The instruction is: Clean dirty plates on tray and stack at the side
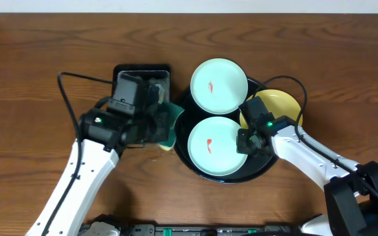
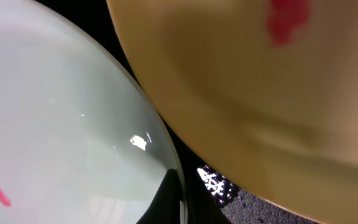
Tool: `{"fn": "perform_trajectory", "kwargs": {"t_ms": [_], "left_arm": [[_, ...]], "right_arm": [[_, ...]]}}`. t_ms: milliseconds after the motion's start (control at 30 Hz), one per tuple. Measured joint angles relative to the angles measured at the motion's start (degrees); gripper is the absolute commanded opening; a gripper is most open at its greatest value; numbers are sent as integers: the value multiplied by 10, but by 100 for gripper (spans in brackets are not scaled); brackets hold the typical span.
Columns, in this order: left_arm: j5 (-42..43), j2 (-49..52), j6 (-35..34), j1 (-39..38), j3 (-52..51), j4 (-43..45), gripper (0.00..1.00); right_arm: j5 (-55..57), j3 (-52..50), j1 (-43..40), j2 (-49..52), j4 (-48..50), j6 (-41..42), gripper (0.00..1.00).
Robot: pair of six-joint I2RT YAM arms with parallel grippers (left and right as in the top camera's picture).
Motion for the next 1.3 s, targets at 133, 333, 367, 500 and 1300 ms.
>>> {"fn": "perform_trajectory", "kwargs": {"t_ms": [133,333,367,500,1300], "left_arm": [[0,14,-62,-41,-47,94,7],[0,105,-148,-108,-92,208,7],[0,124,-161,-118,-94,226,8],[0,190,-202,-159,-95,299,7],[-117,316,-293,-205,-27,230,7]], "right_arm": [[2,0,0,0,0,1,1],[2,0,0,0,0,2,1],[2,0,0,0,0,2,1],[2,0,0,0,0,2,1],[0,-3,0,0,0,5,1]]}}
